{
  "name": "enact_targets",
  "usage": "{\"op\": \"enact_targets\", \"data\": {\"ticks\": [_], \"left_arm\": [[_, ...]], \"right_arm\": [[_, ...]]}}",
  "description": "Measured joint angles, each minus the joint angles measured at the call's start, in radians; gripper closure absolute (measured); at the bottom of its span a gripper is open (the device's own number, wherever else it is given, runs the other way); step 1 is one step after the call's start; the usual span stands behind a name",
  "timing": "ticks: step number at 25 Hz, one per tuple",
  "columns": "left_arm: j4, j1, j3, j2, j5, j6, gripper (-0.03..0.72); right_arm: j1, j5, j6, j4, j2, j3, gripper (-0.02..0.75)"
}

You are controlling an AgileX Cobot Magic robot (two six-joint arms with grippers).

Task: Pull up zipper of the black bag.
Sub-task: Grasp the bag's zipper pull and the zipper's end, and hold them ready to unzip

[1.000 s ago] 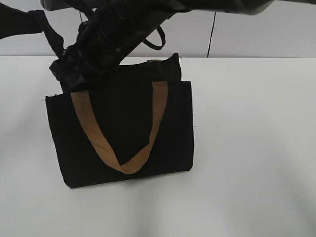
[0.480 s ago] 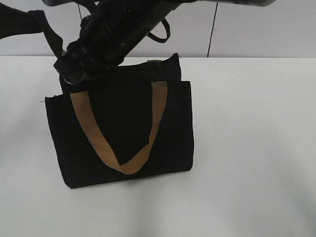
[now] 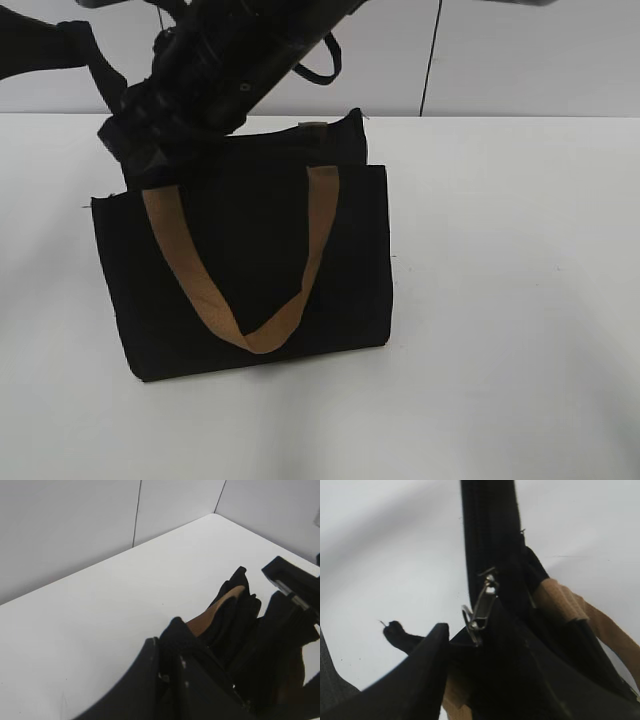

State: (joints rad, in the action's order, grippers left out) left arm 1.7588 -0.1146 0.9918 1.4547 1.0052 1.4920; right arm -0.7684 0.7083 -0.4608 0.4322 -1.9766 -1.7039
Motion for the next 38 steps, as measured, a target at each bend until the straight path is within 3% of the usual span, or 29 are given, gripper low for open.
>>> {"op": "enact_targets", "data": {"ticks": [22,25,28,30,38], "left_arm": [[0.000,0.000,0.000,0.000,0.019,0.000,0.667],[0.000,0.000,0.000,0.000,0.019,0.000,0.667],[0.000,0.000,0.000,0.000,0.019,0.000,0.667],[0.000,0.000,0.000,0.000,0.019,0.000,0.667],[0.000,0.000,0.000,0.000,0.020,0.000,0.667]], "right_arm": [[-0.025,-0.027,-0.010,0.035,-0.048,0.000,0.489],[-0.026,-0.047,-0.010,0.040,-0.053,0.000,0.547],[-0.028,-0.066,-0.010,0.041,-0.053,0.000,0.695],[-0.029,-0.072,-0.010,0.041,-0.053,0.000,0.741],[-0.027,-0.079,-0.010,0.058,-0.044,0.000,0.752]]}}
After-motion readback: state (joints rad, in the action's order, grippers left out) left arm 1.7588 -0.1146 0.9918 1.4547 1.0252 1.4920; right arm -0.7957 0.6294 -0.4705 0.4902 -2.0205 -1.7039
